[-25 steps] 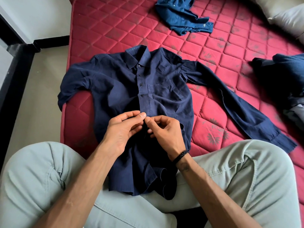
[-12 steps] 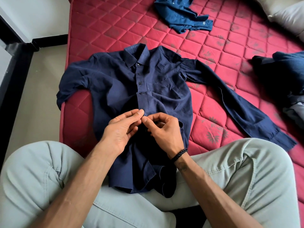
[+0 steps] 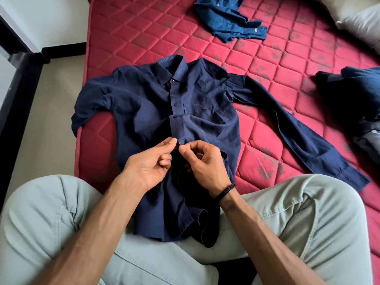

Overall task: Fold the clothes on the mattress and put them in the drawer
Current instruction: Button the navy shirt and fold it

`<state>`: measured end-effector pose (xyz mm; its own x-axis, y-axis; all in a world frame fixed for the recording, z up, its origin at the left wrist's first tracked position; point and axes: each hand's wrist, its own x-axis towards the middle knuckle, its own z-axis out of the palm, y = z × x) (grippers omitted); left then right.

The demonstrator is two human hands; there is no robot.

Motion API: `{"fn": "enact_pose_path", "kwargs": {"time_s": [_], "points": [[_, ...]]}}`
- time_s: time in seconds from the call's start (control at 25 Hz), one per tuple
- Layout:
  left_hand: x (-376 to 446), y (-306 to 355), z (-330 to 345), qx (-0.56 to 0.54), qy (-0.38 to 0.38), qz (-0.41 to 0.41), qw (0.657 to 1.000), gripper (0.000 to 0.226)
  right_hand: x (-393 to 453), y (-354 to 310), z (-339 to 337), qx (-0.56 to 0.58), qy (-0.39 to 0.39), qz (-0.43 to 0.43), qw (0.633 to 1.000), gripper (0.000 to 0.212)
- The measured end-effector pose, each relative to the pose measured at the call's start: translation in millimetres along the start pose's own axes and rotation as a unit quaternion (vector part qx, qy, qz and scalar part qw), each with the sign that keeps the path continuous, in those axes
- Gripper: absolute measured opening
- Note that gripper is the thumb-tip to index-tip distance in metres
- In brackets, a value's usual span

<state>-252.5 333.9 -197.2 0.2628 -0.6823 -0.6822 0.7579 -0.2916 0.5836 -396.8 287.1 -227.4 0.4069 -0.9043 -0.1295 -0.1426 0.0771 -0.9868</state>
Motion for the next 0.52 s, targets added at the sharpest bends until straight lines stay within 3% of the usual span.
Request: {"fn": "enact_pose_path", "kwargs": {"time_s": [0.08,0.24,0.4,0.52], "points": [[0.3,-2.0,-0.7,0.069,0.001,0.068,0.995,0.029,-1.4,-0.6,-0.6,0.012,0.016,-0.009,1.000,0.018],[-0.6,-8.9,2.0,0.228,0.036,0.190,0.954,0.022,-4.2,-4.2,2.6,-0.103,0.097,-0.123,0.982,0.011],[-4.0,-11.3,6.8,0.277,0.043,0.230,0.932,0.017,-6.5,-3.5,3.2,-0.182,0.123,-0.146,0.965,0.010],[-5.8,-15.0,10.0,0.266,0.043,0.229,0.935,0.016,-5.6,0.1,3.2,-0.238,0.127,-0.152,0.951,0.011]]}}
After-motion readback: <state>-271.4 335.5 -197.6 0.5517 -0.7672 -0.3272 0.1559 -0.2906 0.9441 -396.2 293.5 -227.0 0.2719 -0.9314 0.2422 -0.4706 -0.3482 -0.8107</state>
